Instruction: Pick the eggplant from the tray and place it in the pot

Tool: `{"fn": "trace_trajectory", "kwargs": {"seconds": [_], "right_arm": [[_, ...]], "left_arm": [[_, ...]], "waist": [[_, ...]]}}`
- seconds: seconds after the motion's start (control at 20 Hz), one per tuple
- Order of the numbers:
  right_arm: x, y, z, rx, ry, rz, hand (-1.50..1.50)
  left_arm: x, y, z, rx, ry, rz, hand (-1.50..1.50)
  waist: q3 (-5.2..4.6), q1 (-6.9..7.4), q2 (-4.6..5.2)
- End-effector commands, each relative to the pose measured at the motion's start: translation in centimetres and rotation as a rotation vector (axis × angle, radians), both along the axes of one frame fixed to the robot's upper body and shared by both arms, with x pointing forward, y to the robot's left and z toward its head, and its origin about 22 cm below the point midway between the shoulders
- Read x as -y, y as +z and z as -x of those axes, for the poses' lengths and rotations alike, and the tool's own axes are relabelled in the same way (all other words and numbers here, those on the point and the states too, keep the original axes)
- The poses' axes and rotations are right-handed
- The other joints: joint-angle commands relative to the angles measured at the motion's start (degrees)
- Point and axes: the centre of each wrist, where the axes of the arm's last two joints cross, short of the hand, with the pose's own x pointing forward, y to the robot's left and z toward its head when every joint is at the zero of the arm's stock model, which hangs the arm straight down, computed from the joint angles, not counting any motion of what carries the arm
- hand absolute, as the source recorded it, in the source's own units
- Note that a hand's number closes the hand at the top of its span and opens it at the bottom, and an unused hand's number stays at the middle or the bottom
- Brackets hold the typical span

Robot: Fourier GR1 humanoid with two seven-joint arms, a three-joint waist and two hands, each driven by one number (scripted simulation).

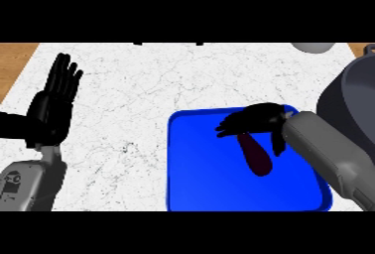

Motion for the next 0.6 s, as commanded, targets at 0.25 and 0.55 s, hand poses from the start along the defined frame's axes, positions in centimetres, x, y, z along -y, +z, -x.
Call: {"fn": "trace_trajectory", "kwargs": {"seconds": [0.25, 0.55], "right_arm": [[-2.9, -2.8, 1.1, -0.097, 0.062, -0.011, -1.50], [-1.2, -4.2, 2.7, -0.081, 0.226, -0.084, 1.50]], "left_arm": [[-1.8, 1.7, -0.3, -0.007, 0.005, 0.014, 0.00], [-0.7, 0.9, -0.6, 0.012, 0.026, 0.011, 0.00]], "waist": [[0.00, -0.06, -0.09], [0.02, -0.34, 0.05]]}}
